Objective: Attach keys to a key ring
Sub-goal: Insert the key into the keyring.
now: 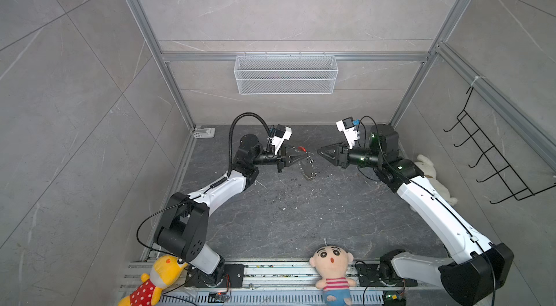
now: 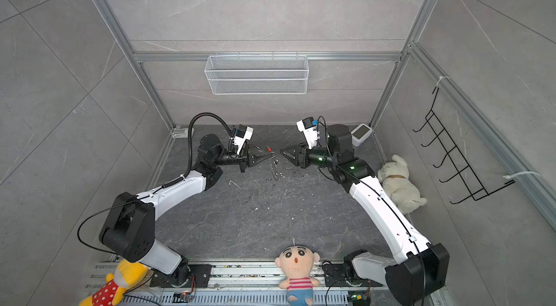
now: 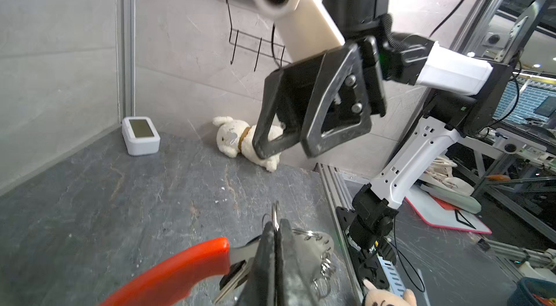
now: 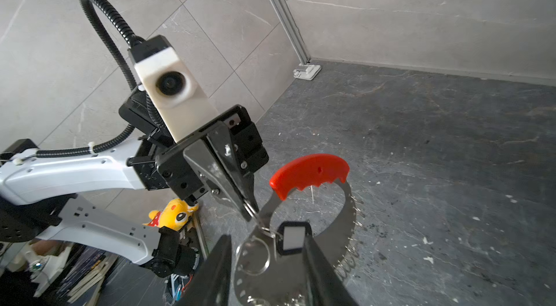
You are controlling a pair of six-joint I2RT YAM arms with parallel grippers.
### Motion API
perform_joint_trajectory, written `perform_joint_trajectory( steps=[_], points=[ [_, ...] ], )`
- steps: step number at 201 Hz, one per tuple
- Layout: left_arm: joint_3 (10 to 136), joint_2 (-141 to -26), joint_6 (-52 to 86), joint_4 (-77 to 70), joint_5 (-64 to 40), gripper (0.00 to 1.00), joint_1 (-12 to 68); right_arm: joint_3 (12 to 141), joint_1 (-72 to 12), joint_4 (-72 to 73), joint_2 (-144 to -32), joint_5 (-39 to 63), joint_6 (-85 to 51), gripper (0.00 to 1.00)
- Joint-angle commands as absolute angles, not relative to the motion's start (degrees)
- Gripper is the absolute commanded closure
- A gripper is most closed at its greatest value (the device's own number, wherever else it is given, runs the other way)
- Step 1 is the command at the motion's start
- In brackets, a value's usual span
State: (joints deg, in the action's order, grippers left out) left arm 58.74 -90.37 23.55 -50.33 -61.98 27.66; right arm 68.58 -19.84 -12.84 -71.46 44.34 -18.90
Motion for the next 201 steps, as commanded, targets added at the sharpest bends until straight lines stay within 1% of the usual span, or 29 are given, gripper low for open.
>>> perform_joint_trajectory(
  steps=[1,10,24,53,77,108,190,201],
  points=[
    [58.8,-92.4,36.6,-75.4,-60.6,1.0,26.1,68.2,-19.0,-7.9,-72.1,49.6,-21.2,0.59],
    [59.2,-94.1,40.4,-81.0,-59.8,1.0,25.5,68.2,-18.6,-7.6,-72.6,49.7,-21.5,0.59],
    [60.6,-95.2,41.7,-81.0,-60.0,1.0,25.4,68.5,-18.1,-7.2,-73.3,50.1,-22.0,0.59],
    [61.9,-96.6,39.9,-81.0,-59.5,1.0,25.6,68.8,-17.4,-4.4,-73.7,48.8,-23.9,0.61],
    [63.6,-97.7,40.4,-81.0,-59.4,1.0,26.0,70.8,-17.2,-3.7,-76.4,51.1,-24.4,0.61],
    [66.6,-99.5,43.7,-81.0,-61.6,1.0,26.8,72.2,-17.3,-2.0,-78.2,53.6,-25.2,0.61],
    [69.1,-100.8,48.8,-81.0,-63.5,1.0,27.5,71.0,-17.4,0.2,-77.1,55.7,-25.7,0.6],
    [69.6,-101.1,49.5,-81.0,-63.8,1.0,27.7,71.0,-17.4,0.2,-77.2,55.7,-25.6,0.62]
  ],
)
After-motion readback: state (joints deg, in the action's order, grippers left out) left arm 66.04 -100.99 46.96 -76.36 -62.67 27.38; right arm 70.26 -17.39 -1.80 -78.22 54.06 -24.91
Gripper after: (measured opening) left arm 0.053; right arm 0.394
